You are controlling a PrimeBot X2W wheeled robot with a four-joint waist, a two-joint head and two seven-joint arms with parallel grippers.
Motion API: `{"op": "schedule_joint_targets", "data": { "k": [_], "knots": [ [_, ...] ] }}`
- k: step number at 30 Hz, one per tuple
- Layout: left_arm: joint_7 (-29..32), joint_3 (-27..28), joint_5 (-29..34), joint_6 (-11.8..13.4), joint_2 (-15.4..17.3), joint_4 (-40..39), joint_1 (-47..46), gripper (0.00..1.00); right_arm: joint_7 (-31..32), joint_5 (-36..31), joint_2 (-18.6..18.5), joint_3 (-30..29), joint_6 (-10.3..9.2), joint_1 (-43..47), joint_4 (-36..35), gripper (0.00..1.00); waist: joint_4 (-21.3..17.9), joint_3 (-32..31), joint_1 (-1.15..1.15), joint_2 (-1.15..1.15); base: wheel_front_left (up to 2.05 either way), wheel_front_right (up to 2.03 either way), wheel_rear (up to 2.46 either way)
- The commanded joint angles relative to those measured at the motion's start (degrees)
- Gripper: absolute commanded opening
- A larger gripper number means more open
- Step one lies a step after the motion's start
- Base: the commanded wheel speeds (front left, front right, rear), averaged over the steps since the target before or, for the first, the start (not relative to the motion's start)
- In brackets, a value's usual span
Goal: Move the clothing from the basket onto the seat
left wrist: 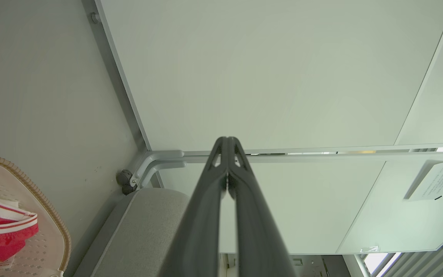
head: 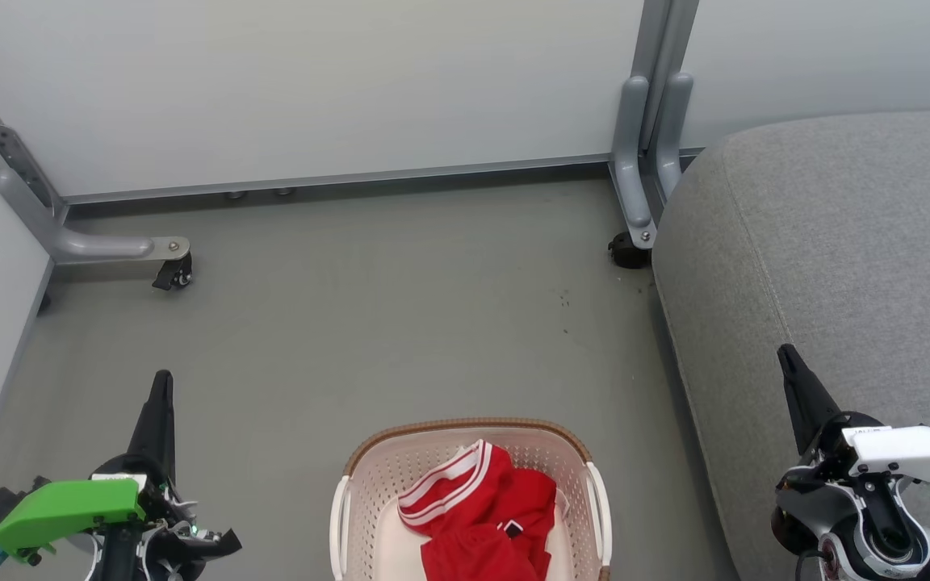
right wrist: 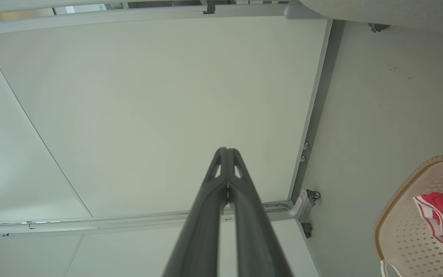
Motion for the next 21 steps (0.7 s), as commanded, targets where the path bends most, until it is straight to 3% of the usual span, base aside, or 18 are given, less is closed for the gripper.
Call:
{"op": "schedule_joint_targets", "data": {
  "k": [1, 2, 3, 14, 21],
  "knots": [
    [0.0, 0.0, 0.0, 0.0, 0.0, 0.02, 0.0, 1.0, 0.0, 0.0, 0.0, 0.0, 0.0, 0.0, 0.02, 1.0, 0.0, 0.0, 0.0, 0.0, 0.0, 0.0, 0.0],
    [-0.06, -0.05, 0.01, 0.01, -0.04, 0.28, 0.08, 0.0, -0.03, -0.02, 0.07, 0.01, 0.0, 0.1, 0.23, 0.0, 0.0, 0.0, 0.0, 0.0, 0.0, 0.0, 0.0],
    [-0.08, -0.09, 0.0, 0.04, -0.13, 0.82, 0.38, 1.0, -0.03, -0.01, 0.22, 0.03, -0.01, 0.37, 0.68, 1.0, 0.0, 0.0, 0.0, 0.0, 0.0, 0.0, 0.0],
    [-2.97, -3.12, 0.74, 0.05, -0.08, -0.57, -0.38, 1.0, -3.04, -2.64, -0.15, 2.32, -0.02, 0.22, -0.46, 1.0, -0.01, 0.13, 0.0, 0.0, 0.0, 0.0, 0.0],
    [-4.89, -4.51, 6.01, 0.03, 0.81, -2.69, -0.83, 1.0, -4.85, -10.34, -0.64, 2.93, -0.01, -0.24, -1.7, 1.0, -0.03, 0.21, 0.0, 0.0, 0.0, 0.0, 0.0]
  ]
}}
